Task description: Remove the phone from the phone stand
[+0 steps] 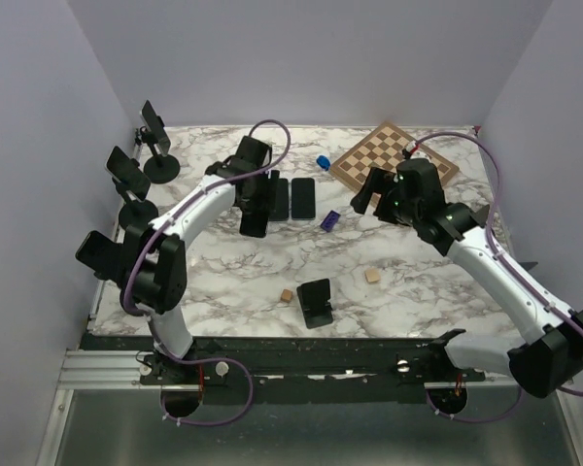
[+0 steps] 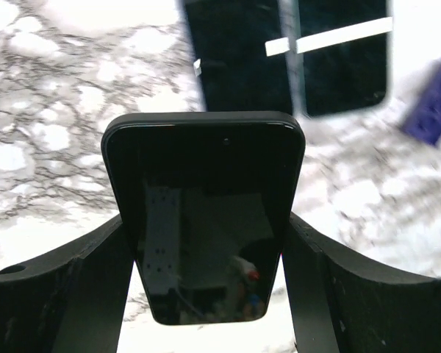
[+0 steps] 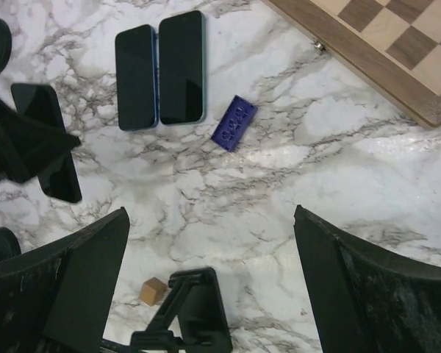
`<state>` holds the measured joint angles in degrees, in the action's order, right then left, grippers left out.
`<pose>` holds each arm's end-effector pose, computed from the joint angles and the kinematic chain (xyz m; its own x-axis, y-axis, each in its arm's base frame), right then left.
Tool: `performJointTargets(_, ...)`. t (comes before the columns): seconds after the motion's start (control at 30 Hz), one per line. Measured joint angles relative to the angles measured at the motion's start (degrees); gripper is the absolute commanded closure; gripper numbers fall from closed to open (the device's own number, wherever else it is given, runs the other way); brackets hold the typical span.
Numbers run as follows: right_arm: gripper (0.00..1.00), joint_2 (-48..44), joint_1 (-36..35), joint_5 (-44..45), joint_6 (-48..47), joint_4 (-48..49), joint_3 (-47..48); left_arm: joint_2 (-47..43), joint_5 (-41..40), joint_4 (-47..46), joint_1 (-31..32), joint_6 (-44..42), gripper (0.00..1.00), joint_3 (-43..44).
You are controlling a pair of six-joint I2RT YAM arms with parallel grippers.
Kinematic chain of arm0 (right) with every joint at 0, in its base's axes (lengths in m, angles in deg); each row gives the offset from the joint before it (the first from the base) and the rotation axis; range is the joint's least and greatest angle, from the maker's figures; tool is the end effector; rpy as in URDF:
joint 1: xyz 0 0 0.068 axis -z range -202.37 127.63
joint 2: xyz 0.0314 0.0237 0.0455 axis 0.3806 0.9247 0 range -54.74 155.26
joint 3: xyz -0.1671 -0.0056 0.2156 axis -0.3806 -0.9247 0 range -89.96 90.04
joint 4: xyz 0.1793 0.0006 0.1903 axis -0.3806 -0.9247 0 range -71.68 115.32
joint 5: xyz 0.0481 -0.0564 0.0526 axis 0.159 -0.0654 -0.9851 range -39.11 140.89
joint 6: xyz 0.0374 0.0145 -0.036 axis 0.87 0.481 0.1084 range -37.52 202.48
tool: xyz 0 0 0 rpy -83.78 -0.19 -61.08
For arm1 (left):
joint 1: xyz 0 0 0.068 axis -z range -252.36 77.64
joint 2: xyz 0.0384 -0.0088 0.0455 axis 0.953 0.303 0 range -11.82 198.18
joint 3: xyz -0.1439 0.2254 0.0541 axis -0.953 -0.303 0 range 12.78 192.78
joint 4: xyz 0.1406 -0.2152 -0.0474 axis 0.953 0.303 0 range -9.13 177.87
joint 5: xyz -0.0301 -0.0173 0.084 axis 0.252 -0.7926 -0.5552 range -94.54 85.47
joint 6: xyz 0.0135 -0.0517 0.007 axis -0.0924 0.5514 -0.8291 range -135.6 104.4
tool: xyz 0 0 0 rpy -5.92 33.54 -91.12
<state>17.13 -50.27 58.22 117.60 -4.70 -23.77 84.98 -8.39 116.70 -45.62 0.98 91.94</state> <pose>0.2464 0.1254 0.3361 -0.6361 0.3089 -0.7071 -0.0080 0.9137 0.4063 0.3298 -0.1635 0.2707 -0.8057 0.0872 -0.5859 0.1913 0.9744 -0.1180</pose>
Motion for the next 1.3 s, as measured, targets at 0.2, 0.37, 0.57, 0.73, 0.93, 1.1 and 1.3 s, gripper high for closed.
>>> performJointTargets(0.2,0.0,-8.55,0.0,0.66,-2.67,-1.16,-5.55,14.78,-0.09,6.82,-7.74,2.45,1.0,16.35)
performJointTargets(0.37,0.0,-12.39,0.0,-0.92,-3.26,-1.09,-8.22,27.1,1.36,13.84,-11.61,2.75,1.0,34.69)
performJointTargets(0.57,0.0,-16.24,0.0,-2.49,-3.89,-1.05,-9.44,37.53,4.39,20.96,-13.86,3.69,0.88,48.7)
performJointTargets(0.73,0.0,-17.51,0.0,-3.23,-4.98,-1.03,-9.44,38.95,5.01,23.98,-14.03,4.87,0.82,48.26)
performJointTargets(0.93,0.0,-17.51,0.0,-4.02,-6.1,-0.98,-9.46,39.01,5.57,25.99,-13.97,5.62,0.68,49.13)
performJointTargets(1.1,0.0,-17.53,0.0,-4.31,-6.67,-0.96,-9.46,39.04,5.95,27.02,-13.99,6.03,0.55,49.42)
performJointTargets(1.3,0.0,-17.7,0.0,-4.31,-6.93,-0.96,-9.46,39.85,6.25,28.2,-13.99,6.25,0.46,50.51)
